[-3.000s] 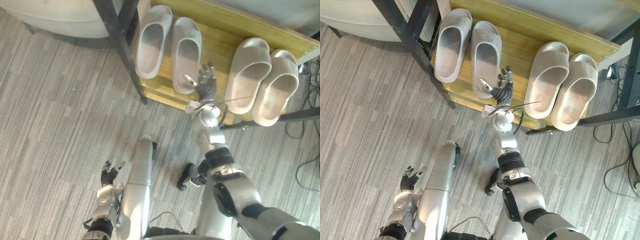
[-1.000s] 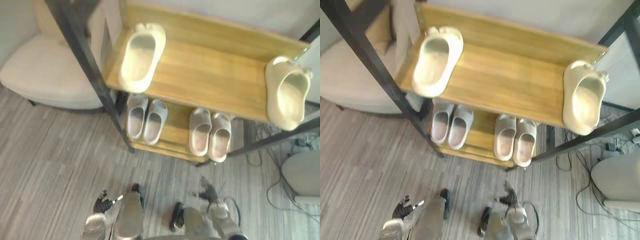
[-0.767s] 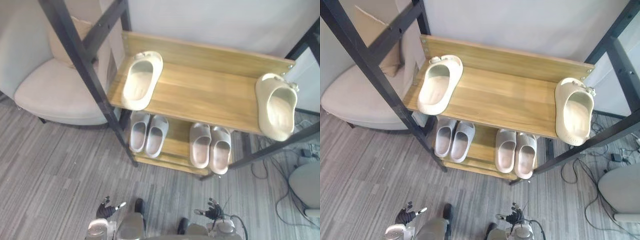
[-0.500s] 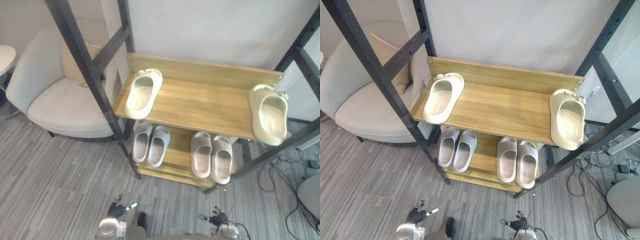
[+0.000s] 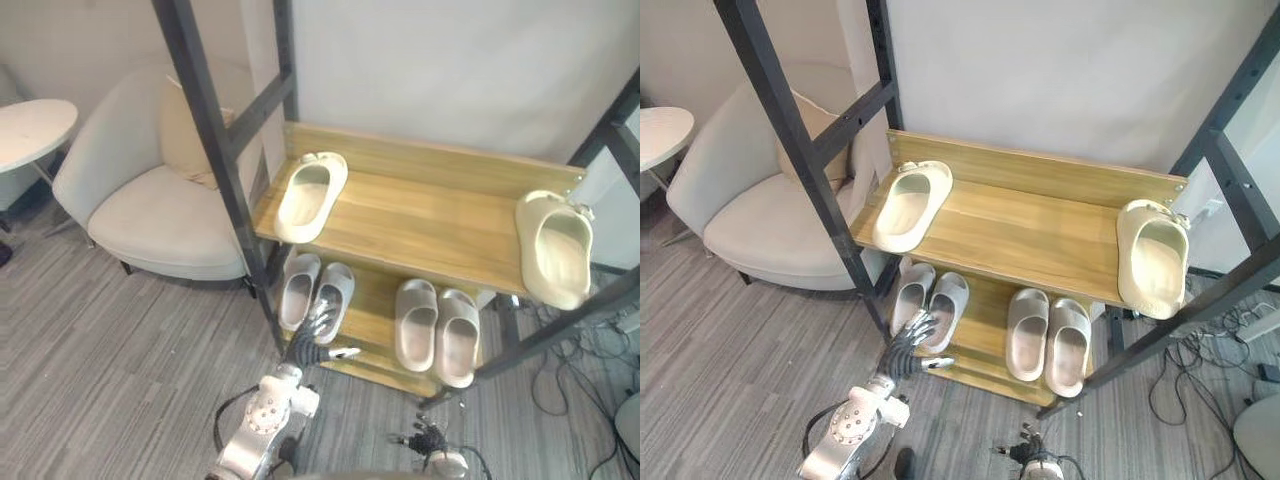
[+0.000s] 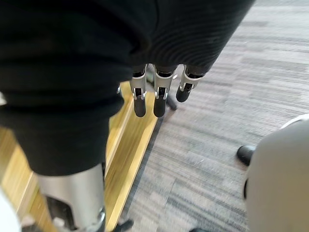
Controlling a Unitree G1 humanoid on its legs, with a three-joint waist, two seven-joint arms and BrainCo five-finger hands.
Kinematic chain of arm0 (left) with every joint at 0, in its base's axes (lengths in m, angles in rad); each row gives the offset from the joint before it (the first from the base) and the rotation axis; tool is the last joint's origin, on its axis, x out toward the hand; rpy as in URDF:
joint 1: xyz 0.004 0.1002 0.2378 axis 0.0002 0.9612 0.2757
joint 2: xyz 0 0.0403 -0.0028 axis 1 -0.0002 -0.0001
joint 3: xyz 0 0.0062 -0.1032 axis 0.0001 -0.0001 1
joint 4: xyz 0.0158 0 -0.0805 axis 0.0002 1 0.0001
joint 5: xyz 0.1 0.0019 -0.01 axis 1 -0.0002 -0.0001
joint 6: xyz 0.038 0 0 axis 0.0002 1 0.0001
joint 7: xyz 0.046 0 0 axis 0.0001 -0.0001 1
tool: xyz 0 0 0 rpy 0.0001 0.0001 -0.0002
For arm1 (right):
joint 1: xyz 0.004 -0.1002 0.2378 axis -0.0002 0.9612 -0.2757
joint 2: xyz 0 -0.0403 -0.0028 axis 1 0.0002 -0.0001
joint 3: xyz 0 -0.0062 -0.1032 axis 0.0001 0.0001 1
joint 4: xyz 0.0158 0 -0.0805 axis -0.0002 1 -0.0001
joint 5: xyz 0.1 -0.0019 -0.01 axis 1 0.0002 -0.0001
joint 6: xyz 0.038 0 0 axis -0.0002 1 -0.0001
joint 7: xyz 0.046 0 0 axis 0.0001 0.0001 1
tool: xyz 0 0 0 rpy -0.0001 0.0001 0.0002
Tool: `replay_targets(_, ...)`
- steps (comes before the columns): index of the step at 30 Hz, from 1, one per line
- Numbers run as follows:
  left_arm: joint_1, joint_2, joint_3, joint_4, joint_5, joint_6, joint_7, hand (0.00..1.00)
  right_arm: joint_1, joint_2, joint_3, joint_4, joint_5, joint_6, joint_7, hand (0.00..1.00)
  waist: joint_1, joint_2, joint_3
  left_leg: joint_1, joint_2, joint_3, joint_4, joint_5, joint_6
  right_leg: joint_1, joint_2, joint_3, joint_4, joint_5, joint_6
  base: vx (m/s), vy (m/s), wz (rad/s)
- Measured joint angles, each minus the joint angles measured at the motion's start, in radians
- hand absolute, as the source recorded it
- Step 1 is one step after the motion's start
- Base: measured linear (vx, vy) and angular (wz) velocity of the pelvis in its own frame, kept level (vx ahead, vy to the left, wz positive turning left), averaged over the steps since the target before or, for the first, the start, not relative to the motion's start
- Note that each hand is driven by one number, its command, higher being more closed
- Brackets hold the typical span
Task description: Organize the slippers on the shoe rack
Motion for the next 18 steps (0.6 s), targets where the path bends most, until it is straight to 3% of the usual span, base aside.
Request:
replay_targets(7, -0.139, 0.000, -0.046, -0.121, 0.027, -0.038, 0.022, 0.00, -0.005, -0.004, 0.037, 0.000, -0.017, 0.002, 0.008, 0.00, -0.003, 0.012, -0.007, 0.031, 0.008, 0.008, -0.002, 0.000, 0.000, 0.026, 0.007, 0.012, -0.004, 0.002, -0.020, -0.04, 0.004, -0.05)
replay_targets(18, -0.263, -0.012, 0.005, -0.208, 0.107, -0.041, 0.119, 0.00, 0.000, -0.021, 0.043, 0.027, -0.016, 0.000, 0.028, 0.00, -0.001, 0.000, -0.036, 0.021, 0.019, 0.036, -0.001, 0.003, 0.004, -0.019, 0.002, 0.062, 0.032, 0.013, -0.011, -0.03, 0.011, -0.10)
